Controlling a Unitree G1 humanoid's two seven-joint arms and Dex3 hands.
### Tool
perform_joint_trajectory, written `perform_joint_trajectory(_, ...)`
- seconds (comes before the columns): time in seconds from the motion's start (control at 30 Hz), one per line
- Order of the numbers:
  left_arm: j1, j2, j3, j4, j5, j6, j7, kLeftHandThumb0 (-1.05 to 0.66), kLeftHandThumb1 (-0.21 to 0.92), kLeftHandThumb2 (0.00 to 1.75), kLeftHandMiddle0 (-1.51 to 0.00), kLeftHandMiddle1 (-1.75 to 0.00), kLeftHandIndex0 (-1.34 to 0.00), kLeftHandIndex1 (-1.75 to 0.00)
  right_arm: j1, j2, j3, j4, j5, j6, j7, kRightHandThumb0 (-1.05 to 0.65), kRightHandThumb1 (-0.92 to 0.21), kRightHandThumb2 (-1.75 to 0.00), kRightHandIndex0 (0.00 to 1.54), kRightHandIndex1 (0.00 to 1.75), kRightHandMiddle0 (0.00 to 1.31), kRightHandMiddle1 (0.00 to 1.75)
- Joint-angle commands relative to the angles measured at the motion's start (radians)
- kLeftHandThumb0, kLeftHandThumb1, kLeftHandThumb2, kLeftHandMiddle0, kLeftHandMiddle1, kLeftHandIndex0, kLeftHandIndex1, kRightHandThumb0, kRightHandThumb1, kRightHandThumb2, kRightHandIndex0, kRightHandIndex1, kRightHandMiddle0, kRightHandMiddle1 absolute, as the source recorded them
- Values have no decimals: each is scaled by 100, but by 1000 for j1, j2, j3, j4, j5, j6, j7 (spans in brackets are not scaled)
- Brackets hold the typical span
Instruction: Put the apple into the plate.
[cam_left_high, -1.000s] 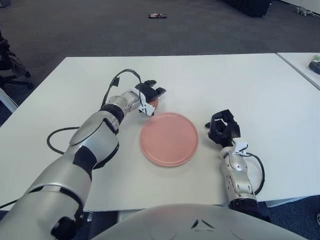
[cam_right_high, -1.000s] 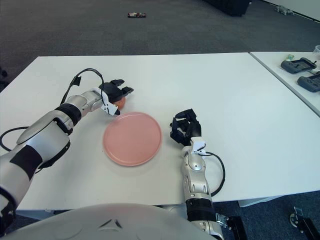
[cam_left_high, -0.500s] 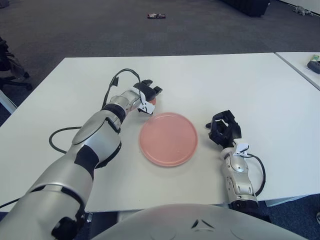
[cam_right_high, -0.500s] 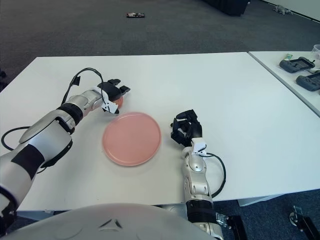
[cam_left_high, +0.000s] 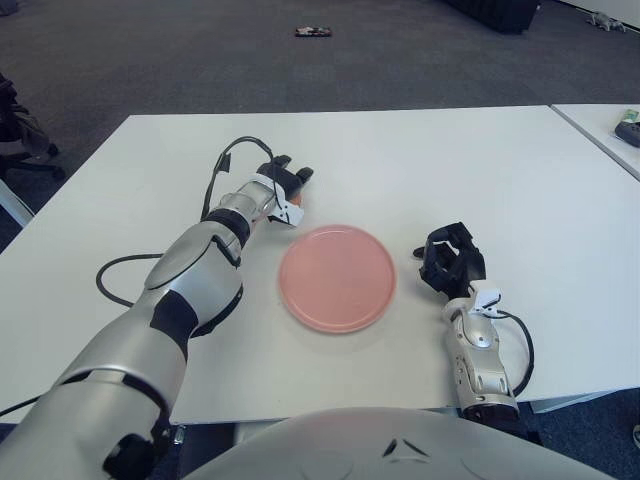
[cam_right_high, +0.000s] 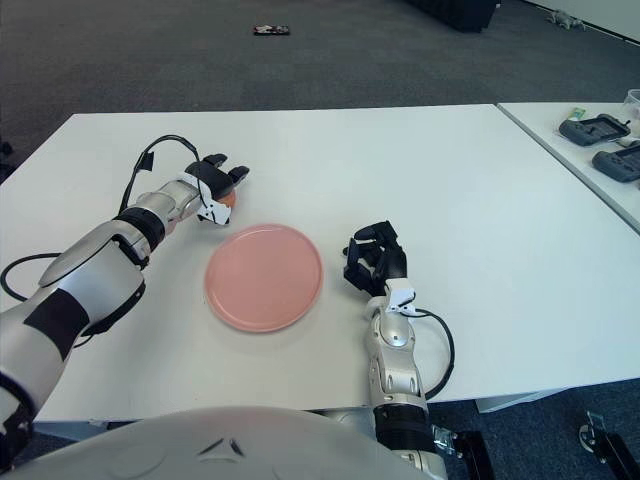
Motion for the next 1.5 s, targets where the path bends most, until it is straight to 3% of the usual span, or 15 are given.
perform_joint_trajectory(0.0,24,8,0,17,0,18,-14,-103,78,64,0,0,0,0,11,4,-5,-11,4,20,-8,-41,-56,-102,64,131,42,175)
perform_joint_trajectory(0.27,39,12,31,20,-34,24,-33,-100,76,62,0,0,0,0,13,6,-7,-18,6,27,-11,-41,-53,-106,66,131,44,175)
perform_joint_trajectory(0.53,76,14,139,21,-144,32,-60,-97,72,67,0,0,0,0,14,3,-12,-19,13,18,-7,-41,-53,-106,65,130,44,175)
perform_joint_trajectory(0.8,93,12,242,20,-247,53,-118,-88,56,84,0,0,0,-2,13,-1,-13,-20,6,15,-6,-41,-53,-107,66,130,44,175)
perform_joint_trajectory(0.87,99,10,281,18,-284,62,-129,-83,51,90,0,-12,0,-7,12,-3,-14,-19,6,13,-6,-41,-53,-107,66,131,44,175)
perform_joint_trajectory(1.0,112,8,344,16,-346,76,-146,-74,39,99,0,-64,0,-47,10,-4,-15,-18,5,12,-5,-42,-52,-107,66,131,45,175)
perform_joint_trajectory(1.1,127,8,402,14,-402,84,-161,-71,35,103,0,-91,0,-72,8,-6,-17,-17,7,11,-3,-42,-52,-107,66,131,45,175)
perform_joint_trajectory(1.17,138,8,445,13,-442,90,-169,-68,31,109,0,-121,0,-106,7,-7,-18,-17,8,11,-2,-42,-52,-107,66,131,45,175)
perform_joint_trajectory(1.2,142,6,468,12,-463,96,-172,-68,30,111,0,-126,0,-113,7,-8,-18,-18,7,12,-2,-42,-52,-107,66,131,45,175)
perform_joint_trajectory(1.27,147,4,506,8,-498,103,-177,-65,29,117,-10,-148,-1,-149,7,-8,-18,-19,5,13,-4,-42,-52,-108,66,131,45,175)
perform_joint_trajectory(1.3,148,2,520,6,-510,103,-175,-64,29,118,-12,-151,-2,-154,7,-9,-18,-19,5,14,-3,-42,-52,-108,66,131,45,175)
perform_joint_trajectory(1.37,150,1,540,3,-529,100,-177,-61,30,120,-20,-162,-11,-166,7,-10,-19,-19,3,14,-3,-42,-52,-108,66,131,45,175)
perform_joint_trajectory(1.47,152,-1,566,-1,-554,96,-188,-51,36,122,-48,-171,-40,-172,6,-12,-20,-18,0,14,-3,-42,-51,-108,66,131,45,175)
